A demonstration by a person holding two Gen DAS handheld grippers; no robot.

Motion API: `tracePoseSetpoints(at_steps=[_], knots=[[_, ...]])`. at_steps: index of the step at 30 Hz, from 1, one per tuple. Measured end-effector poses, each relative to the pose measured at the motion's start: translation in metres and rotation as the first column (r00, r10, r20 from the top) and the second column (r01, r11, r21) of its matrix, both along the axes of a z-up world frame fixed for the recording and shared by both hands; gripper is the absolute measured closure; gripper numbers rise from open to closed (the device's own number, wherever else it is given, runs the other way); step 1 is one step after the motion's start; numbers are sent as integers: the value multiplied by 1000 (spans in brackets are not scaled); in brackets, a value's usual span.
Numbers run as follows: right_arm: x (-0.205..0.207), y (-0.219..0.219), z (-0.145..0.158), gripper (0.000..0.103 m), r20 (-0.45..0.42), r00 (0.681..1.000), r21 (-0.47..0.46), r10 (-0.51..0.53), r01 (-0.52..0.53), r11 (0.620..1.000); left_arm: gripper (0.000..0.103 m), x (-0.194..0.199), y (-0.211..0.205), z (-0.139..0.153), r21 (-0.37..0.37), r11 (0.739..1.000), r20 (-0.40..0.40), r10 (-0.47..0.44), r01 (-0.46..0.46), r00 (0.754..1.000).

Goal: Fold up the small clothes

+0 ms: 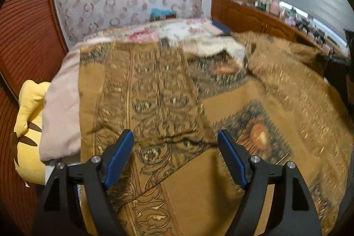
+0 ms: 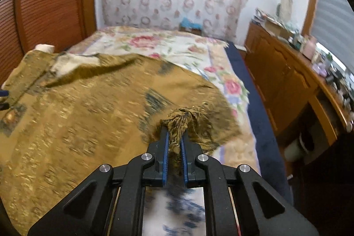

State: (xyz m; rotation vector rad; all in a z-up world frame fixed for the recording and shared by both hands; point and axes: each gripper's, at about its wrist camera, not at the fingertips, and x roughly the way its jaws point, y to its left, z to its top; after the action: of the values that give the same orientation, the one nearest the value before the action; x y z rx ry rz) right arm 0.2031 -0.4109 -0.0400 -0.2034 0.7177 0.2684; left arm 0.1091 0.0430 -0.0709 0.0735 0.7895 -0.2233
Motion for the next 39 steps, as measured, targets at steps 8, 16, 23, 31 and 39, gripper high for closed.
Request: tracePoseSetpoints(at_steps=[8, 16, 23, 31, 39], knots=[[-11, 52, -10, 95, -52, 989, 46, 137, -134, 990, 24, -18, -10, 31, -25, 1000, 114, 14, -11, 993], [-25, 72, -28, 85, -114, 978, 92, 178, -168, 982, 24, -40, -24, 39, -55, 998, 156, 22, -14, 987], [-37, 68, -17, 60, -75, 984, 96, 158, -151, 984, 24, -53, -31, 41, -81, 997, 163, 11, 2, 987], [-10, 36, -12, 55, -60, 997, 112, 41, -34, 993, 24, -59, -37, 39, -78, 997, 166, 4, 9, 986], [37, 14, -39, 55, -176, 984, 142, -16, 42, 989, 24, -62, -40, 35, -84, 996, 154, -5, 18, 988]])
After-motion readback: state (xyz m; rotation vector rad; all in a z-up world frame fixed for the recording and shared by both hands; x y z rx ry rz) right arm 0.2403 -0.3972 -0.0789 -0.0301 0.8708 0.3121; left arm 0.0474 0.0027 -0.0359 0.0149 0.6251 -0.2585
